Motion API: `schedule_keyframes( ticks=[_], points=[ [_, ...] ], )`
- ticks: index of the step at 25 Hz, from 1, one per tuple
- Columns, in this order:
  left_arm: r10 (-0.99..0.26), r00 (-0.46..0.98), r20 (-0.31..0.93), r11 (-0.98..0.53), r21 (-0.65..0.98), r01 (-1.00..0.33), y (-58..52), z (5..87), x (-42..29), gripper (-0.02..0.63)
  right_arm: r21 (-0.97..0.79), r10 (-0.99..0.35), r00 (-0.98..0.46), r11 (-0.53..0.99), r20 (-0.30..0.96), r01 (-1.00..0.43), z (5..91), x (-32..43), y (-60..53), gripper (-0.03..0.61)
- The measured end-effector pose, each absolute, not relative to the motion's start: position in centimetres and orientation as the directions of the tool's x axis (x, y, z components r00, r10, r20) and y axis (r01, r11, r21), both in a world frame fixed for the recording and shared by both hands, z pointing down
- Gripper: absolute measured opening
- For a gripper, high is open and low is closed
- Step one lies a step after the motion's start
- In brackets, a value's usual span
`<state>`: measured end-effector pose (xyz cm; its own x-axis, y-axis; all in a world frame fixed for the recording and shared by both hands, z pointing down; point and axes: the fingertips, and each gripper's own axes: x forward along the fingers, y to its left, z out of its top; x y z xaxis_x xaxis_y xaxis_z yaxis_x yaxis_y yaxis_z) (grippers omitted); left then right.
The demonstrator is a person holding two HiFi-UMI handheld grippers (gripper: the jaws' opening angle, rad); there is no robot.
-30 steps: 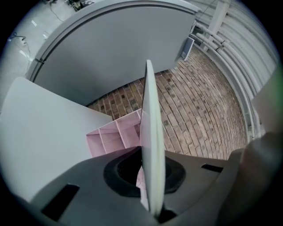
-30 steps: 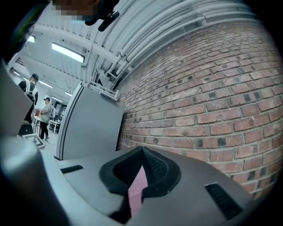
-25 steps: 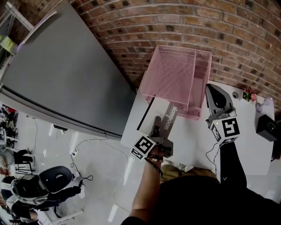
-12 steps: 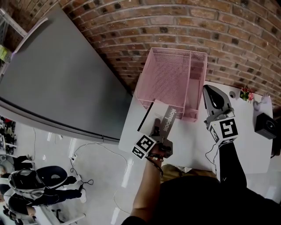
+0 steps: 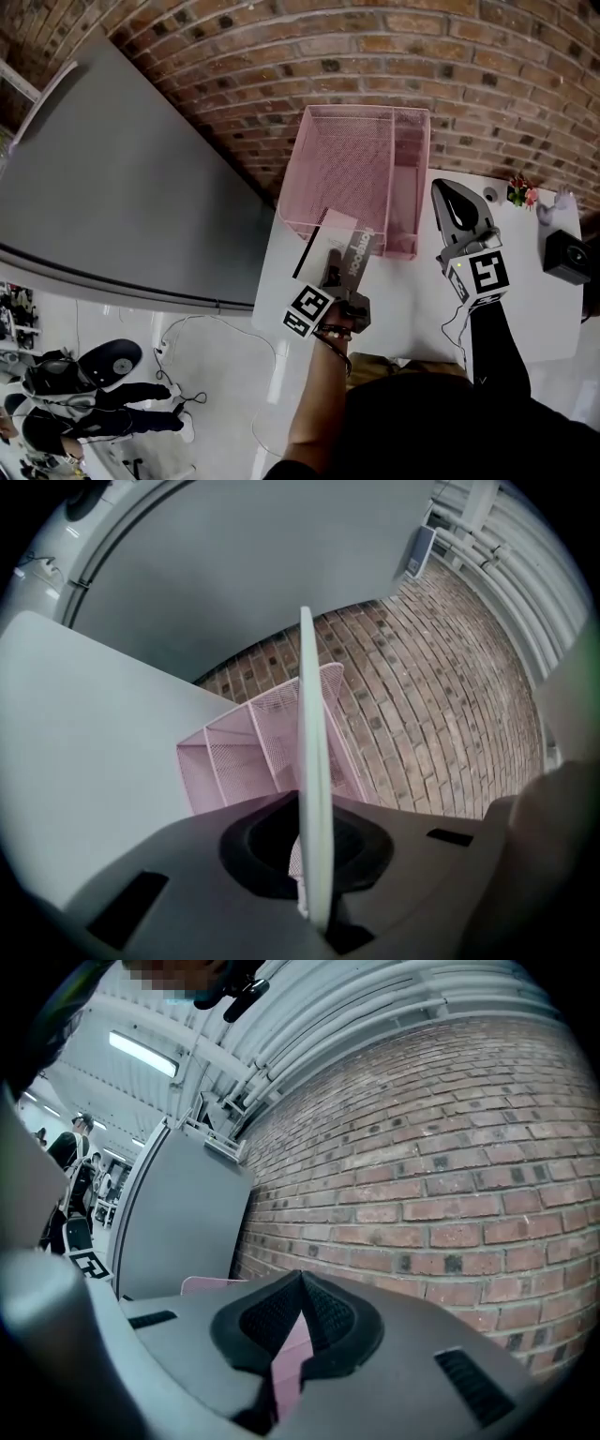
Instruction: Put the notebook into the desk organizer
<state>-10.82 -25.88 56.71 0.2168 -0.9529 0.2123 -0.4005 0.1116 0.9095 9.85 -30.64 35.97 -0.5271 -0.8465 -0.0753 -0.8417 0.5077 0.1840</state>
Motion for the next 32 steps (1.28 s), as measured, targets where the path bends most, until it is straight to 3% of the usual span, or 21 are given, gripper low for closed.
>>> schedule_keyframes(
  ticks=[16, 23, 32],
  points=[
    [-0.957, 0.237, 0.169, 0.061, 0.913, -0.403, -29.1, 55.8, -8.7, 0.021, 0.185, -0.860, -0.507, 0.489, -0.060, -0.852, 36.7, 11.1, -31.0, 0.021],
    [-0.898, 0.327, 0.293, 0.030, 0.783, -0.621, -28.2, 56.7, -7.5, 0.023, 0.189, -0.860, -0.506, 0.489, -0.058, -0.852, 36.7, 11.2, -30.8, 0.021],
    [-0.793, 0.509, 0.336, -0.126, 0.726, -0.676, -25.8, 57.3, -3.7, 0.166, 0.196, -0.849, -0.524, 0.504, -0.062, -0.841, 36.3, 10.5, -30.3, 0.020]
  ],
)
